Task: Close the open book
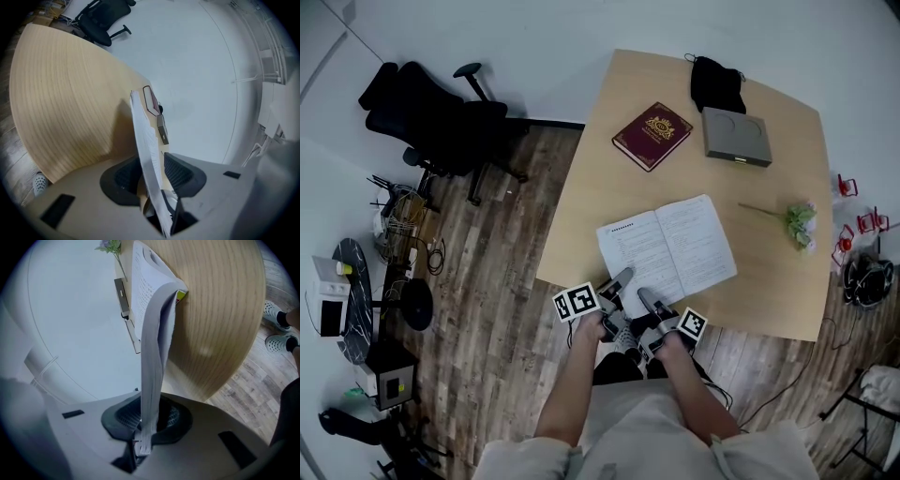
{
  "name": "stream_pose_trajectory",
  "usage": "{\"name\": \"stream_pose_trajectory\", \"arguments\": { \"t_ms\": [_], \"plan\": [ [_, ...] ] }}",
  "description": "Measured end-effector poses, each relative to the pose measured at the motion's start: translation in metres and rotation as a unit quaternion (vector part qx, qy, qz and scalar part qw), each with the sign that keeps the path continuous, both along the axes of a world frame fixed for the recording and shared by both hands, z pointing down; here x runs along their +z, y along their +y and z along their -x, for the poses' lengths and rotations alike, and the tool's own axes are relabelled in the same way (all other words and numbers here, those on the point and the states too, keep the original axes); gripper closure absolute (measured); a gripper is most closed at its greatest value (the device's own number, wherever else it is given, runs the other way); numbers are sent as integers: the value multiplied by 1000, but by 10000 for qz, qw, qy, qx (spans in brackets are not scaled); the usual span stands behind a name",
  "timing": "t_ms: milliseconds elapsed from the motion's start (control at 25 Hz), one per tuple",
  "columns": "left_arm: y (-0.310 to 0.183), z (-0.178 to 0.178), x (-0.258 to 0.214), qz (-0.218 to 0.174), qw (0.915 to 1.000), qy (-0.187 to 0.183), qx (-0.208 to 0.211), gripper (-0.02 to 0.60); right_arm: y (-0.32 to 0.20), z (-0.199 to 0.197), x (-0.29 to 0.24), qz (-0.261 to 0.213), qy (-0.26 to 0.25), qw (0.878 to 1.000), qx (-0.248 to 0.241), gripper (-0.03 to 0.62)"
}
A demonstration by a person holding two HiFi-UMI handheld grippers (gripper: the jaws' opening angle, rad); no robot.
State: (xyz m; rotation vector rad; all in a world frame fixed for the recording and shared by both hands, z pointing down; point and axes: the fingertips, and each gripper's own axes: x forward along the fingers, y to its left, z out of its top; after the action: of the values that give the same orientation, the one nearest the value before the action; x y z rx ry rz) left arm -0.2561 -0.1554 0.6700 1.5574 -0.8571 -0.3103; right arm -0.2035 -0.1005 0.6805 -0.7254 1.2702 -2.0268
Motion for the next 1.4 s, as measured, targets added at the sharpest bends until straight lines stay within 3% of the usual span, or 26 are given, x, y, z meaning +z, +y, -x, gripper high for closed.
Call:
{"name": "stream_pose_trajectory", "arguments": {
  "t_ms": [360, 880, 1080, 1280, 1400],
  "plan": [
    [0, 2, 4, 120, 9999, 32, 63, 503, 0, 0, 0, -54, 79, 9999, 142, 546],
    [4, 19, -11, 18, 9997, 107, 204, 515, 7, 21, -9, -189, 9, 9994, 279, 542],
    [4, 18, -14, 83, 9996, -49, 265, 522, 13, 22, -12, -164, 319, 9994, -18, 514],
    [3, 13, -18, 147, 9991, -196, 344, 523, 27, 11, -9, -191, 472, 9973, -522, 442],
    [1, 10, -23, 126, 9987, -307, 383, 525, 33, -5, -5, -143, 587, 9957, -705, 448]
  ]
}}
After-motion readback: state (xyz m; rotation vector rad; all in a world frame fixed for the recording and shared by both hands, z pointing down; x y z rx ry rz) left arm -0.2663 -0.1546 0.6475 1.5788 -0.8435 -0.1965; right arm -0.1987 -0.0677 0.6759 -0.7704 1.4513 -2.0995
